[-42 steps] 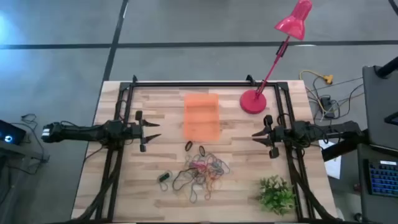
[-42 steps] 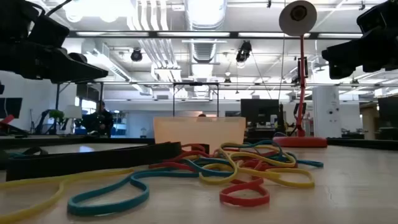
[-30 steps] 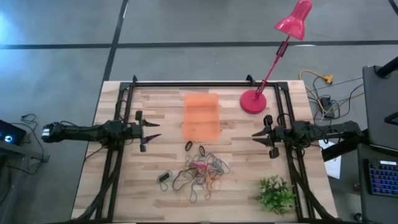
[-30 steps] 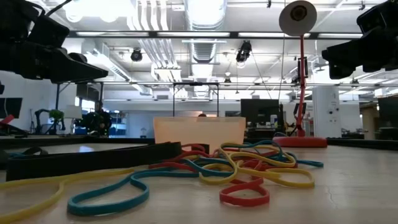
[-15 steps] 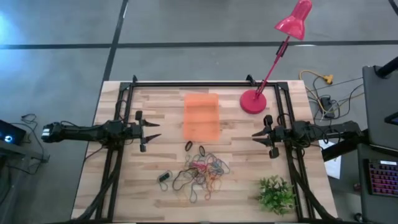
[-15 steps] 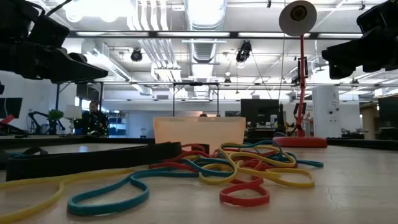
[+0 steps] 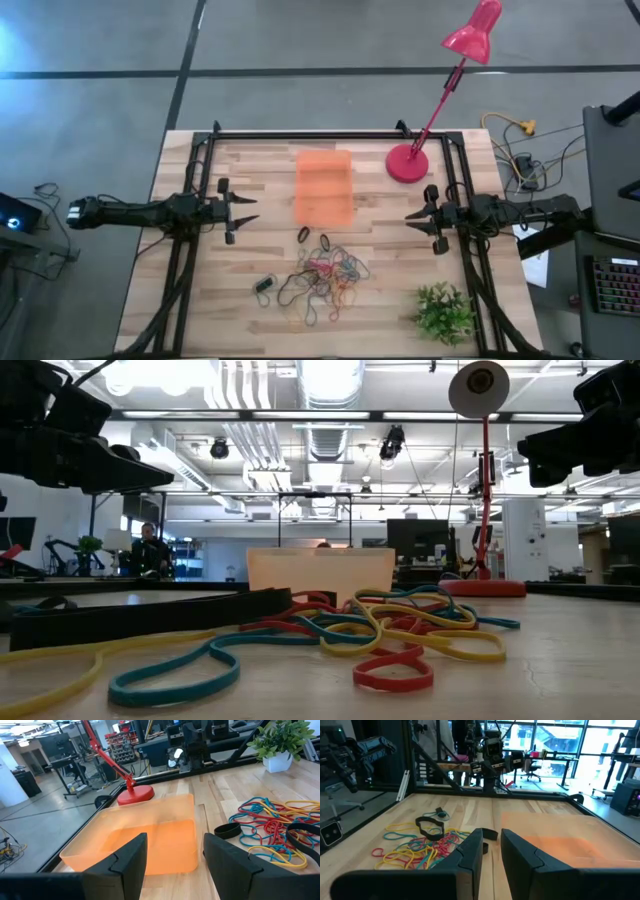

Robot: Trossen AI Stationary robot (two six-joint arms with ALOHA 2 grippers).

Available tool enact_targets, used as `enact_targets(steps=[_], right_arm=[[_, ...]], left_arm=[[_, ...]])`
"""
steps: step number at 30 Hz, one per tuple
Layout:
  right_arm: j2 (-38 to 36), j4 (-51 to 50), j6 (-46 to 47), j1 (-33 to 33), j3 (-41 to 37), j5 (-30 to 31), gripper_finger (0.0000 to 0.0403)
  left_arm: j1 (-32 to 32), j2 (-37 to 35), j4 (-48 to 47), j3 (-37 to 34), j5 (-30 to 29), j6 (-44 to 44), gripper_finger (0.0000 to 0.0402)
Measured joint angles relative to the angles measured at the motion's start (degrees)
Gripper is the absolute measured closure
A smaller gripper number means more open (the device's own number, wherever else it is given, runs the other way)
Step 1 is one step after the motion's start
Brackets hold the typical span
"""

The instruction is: Pick and place rubber bands into bin

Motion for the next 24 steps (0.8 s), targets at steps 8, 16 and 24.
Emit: enact_targets(steps=[8, 16, 24], right_arm=[[0.0, 0.0, -0.8, 0.0, 0.0, 0.0, 0.0344], [0.0, 0.0, -25.2, 0.0, 0.0, 0.0, 0.0344], [0.0, 0.8, -26.5, 0.0, 0.0, 0.1, 0.0344]], left_arm=[[0.0, 0.0, 0.0, 0.0, 0.0, 0.0, 0.0222], [0.0, 0.0, 0.0, 0.0, 0.0, 0.0, 0.0222], [0.0, 0.0, 1.2, 0.0, -0.2, -1.0, 0.0222]])
